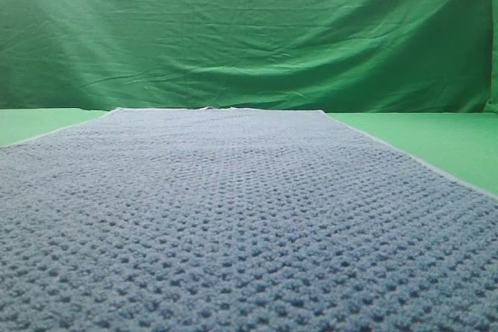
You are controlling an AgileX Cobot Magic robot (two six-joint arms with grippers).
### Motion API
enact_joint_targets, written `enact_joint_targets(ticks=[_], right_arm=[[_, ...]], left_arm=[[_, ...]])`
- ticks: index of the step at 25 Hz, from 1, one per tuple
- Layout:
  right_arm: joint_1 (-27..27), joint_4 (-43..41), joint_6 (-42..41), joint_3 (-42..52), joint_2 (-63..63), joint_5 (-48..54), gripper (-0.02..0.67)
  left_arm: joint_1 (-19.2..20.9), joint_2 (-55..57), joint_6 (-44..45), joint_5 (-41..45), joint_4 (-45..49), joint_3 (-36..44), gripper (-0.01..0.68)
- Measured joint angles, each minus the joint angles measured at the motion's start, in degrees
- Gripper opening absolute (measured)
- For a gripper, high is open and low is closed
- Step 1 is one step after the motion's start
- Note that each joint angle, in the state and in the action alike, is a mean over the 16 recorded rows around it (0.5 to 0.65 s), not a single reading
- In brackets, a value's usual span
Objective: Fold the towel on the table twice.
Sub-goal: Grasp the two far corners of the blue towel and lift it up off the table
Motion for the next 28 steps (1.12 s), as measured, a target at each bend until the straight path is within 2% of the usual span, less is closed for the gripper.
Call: enact_joint_targets(ticks=[6,13,21,28], right_arm=[[0.0,2.1,-1.5,-2.2,1.8,1.2,0.0],[0.9,1.6,-3.6,-8.0,7.0,5.5,0.0],[3.4,-1.2,-3.3,-17.3,20.1,13.3,0.0],[5.1,-2.1,-1.6,-25.8,34.9,20.0,0.0]], left_arm=[[-0.8,0.8,0.0,0.6,-1.0,-1.4,0.0],[-0.8,5.9,0.0,8.0,-0.1,-6.8,0.0],[-3.0,17.9,0.0,18.0,5.1,-15.9,0.0],[-5.9,31.2,0.0,21.0,9.1,-21.5,0.0]])
